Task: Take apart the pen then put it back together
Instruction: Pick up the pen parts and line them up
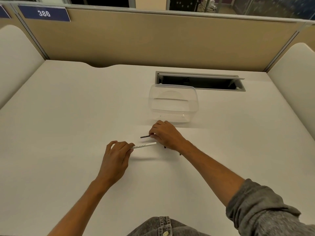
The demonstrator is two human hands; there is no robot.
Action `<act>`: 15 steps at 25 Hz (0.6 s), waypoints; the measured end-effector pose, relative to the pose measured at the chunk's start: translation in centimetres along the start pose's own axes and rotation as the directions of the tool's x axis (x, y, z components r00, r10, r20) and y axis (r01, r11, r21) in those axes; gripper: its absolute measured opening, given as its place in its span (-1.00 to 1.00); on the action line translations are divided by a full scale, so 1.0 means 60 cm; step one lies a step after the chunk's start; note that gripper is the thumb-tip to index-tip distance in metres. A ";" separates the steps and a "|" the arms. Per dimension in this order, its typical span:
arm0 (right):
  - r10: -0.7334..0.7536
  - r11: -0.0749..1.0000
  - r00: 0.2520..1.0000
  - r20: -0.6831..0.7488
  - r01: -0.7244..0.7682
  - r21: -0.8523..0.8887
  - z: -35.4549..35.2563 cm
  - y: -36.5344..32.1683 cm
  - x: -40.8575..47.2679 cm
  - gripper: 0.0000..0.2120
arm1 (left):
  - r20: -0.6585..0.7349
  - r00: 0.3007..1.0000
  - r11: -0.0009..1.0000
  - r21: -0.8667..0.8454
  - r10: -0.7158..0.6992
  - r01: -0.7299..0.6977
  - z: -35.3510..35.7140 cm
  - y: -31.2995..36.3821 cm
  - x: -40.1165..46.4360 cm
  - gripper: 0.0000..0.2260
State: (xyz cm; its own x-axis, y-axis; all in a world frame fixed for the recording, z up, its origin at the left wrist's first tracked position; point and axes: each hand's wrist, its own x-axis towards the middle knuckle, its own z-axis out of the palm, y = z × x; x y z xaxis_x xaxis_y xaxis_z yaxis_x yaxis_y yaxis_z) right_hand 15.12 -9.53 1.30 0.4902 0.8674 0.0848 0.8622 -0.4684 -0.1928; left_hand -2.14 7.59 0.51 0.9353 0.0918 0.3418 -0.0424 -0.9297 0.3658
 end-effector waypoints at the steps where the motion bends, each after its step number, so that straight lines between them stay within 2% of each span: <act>1: 0.006 1.000 0.999 -0.045 -0.006 0.009 -0.012 0.002 0.000 -0.83 | -0.005 1.000 1.000 -0.001 0.005 -0.005 -0.002 0.000 0.003 -0.75; 3: 0.049 0.998 0.982 -0.180 -0.044 0.033 -0.041 0.014 0.002 -0.86 | -0.012 1.000 1.000 -0.003 0.012 -0.012 -0.004 0.002 0.008 -0.76; 6: 0.144 0.989 0.916 -0.375 -0.148 0.018 -0.084 0.048 0.014 -0.90 | -0.024 0.999 1.000 -0.001 0.026 -0.026 -0.006 0.006 0.019 -0.77; 10: 0.253 0.959 0.911 -0.327 -0.280 -0.039 -0.115 0.103 0.039 -0.83 | -0.036 0.998 0.999 -0.001 0.047 -0.047 -0.005 0.016 0.036 -0.77; 15: 0.334 0.933 0.903 -0.270 -0.357 -0.040 -0.120 0.146 0.067 -0.80 | -0.029 0.998 0.998 -0.011 0.057 -0.057 -0.003 0.027 0.049 -0.76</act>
State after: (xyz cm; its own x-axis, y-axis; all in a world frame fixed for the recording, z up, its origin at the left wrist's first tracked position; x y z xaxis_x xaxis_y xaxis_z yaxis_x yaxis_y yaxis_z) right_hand 25.53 -11.36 6.97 0.7649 0.5819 0.2762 0.6349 -0.7534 -0.1711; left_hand 0.45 6.43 2.26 0.9209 0.0488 0.3867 -0.1000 -0.9294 0.3554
